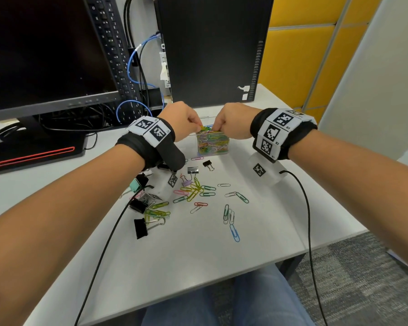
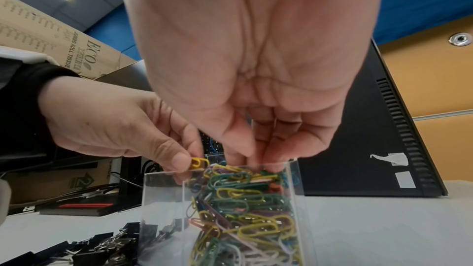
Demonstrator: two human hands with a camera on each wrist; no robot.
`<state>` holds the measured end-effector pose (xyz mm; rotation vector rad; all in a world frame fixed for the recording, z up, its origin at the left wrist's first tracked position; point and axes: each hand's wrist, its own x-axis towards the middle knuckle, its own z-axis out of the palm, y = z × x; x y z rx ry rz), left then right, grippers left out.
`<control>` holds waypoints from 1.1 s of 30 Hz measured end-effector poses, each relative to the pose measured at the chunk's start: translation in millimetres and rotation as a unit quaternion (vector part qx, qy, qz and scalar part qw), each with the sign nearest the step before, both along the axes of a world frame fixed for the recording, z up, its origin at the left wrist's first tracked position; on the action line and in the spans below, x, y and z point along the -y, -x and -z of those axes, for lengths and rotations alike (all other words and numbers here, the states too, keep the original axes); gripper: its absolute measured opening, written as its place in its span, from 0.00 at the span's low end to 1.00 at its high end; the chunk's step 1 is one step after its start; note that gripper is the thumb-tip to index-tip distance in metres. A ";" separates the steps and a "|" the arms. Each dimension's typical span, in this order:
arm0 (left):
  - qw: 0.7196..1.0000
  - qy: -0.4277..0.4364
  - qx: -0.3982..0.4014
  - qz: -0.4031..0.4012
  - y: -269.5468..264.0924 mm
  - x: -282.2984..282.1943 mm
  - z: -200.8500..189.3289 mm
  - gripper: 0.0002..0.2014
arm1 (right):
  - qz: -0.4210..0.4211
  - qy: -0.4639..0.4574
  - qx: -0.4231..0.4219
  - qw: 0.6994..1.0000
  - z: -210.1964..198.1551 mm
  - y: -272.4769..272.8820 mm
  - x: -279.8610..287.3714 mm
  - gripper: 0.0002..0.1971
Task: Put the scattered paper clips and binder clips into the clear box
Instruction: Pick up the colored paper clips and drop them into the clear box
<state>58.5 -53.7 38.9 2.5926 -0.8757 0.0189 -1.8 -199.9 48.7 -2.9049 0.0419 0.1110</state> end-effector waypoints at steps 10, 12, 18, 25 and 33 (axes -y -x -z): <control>0.998 -0.016 0.048 0.021 6.0 20.5 2.7 0.11 | 0.050 -0.056 0.065 0.995 0.0 -1.4 4.9 0.13; 0.998 -0.027 0.050 0.029 8.2 20.9 4.1 0.12 | 0.045 -0.052 0.066 0.995 0.4 -0.5 5.5 0.13; 0.998 -0.014 0.045 0.043 11.1 11.0 9.7 0.13 | 0.040 -0.047 0.068 0.996 0.0 3.8 6.1 0.13; 0.994 -0.074 0.027 0.072 12.6 3.6 12.3 0.18 | 0.045 -0.002 0.051 0.998 -0.2 6.6 2.5 0.14; 0.994 -0.027 0.060 0.083 28.7 -16.8 11.1 0.14 | 0.000 -0.032 0.070 0.997 -3.1 33.5 -6.2 0.13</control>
